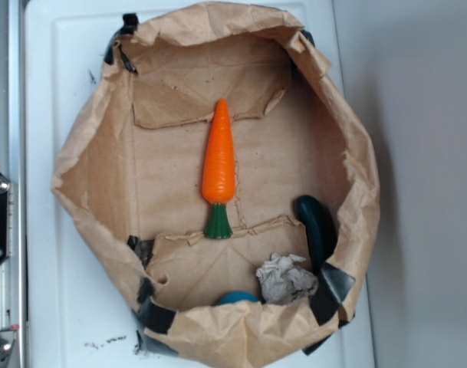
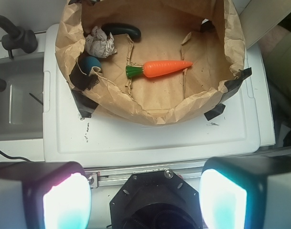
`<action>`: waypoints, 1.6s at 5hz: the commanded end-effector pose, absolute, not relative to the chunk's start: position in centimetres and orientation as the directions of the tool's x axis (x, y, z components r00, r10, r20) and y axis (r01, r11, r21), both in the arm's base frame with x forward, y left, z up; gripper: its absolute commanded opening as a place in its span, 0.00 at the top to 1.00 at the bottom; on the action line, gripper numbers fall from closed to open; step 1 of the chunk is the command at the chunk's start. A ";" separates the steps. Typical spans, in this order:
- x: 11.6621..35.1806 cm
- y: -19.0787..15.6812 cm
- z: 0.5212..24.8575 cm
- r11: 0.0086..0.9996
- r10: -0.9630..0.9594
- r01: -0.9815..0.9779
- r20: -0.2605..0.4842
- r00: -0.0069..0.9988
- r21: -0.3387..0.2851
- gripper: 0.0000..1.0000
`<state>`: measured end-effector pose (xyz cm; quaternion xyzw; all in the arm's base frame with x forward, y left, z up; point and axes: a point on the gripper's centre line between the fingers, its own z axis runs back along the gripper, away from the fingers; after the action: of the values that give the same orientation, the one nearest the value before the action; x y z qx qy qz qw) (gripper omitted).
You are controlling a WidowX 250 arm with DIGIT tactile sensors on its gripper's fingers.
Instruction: Grab the carrot.
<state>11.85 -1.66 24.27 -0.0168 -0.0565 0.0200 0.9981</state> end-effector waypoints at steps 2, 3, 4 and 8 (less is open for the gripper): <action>16.5 -2.3 24.1 0.992 0.123 -0.119 0.121 0.985 -0.037 0.00; 19.5 -2.2 23.5 0.978 0.209 -0.207 0.132 0.969 -0.026 0.00; 20.8 -1.3 22.7 0.947 0.320 -0.318 0.153 0.935 -0.038 0.00; 21.6 2.3 17.7 0.670 0.738 -0.721 0.048 0.673 -0.180 0.00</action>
<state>21.65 1.56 16.85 -0.0691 -0.0370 0.3901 0.9174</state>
